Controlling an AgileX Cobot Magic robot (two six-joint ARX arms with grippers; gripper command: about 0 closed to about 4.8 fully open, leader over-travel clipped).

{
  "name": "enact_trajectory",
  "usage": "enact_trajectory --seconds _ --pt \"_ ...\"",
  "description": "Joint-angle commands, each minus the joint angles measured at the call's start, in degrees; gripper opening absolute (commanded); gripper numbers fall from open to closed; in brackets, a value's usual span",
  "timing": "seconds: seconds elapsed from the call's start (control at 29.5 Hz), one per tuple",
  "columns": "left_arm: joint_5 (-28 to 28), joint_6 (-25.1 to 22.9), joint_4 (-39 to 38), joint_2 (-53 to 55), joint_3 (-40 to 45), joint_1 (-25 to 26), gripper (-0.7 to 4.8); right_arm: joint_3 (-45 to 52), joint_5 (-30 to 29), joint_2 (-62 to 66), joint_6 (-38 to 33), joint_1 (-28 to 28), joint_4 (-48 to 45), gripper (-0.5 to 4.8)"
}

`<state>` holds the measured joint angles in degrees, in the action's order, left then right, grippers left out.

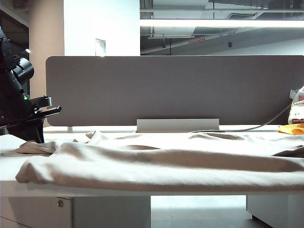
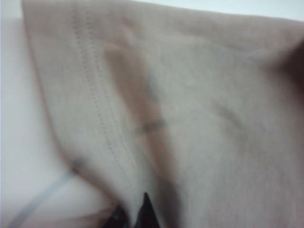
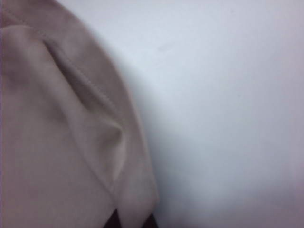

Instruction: Fold the bottom side of the T-shirt horizontally towards the center, about one-third of the way, then fold the sleeve back towards the center, creating a straight line along the edge of the T-shirt, and finally fold the bottom of the T-shirt up towards the top, creating a neat rectangle.

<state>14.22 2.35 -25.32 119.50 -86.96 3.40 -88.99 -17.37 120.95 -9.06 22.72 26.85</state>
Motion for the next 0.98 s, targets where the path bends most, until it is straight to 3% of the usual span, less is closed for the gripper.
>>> enact_trajectory --seconds 0.03,0.41,0.98 --pt "0.2 -0.22 -1.18 0.35 -0.83 0.07 -0.06 -0.09 -4.72 -0.5 0.04 0.04 -1.92 -0.02" --pt "3.28 -0.44 -6.12 0.22 -10.88 -4.59 -0.06 -7.06 -12.76 -0.66 -0.11 -3.82 1.42 -0.02" --pt "4.68 -0.85 -7.3 0.24 -13.57 -19.87 -0.06 -8.79 -13.88 -0.85 0.11 -18.34 7.96 -0.02"
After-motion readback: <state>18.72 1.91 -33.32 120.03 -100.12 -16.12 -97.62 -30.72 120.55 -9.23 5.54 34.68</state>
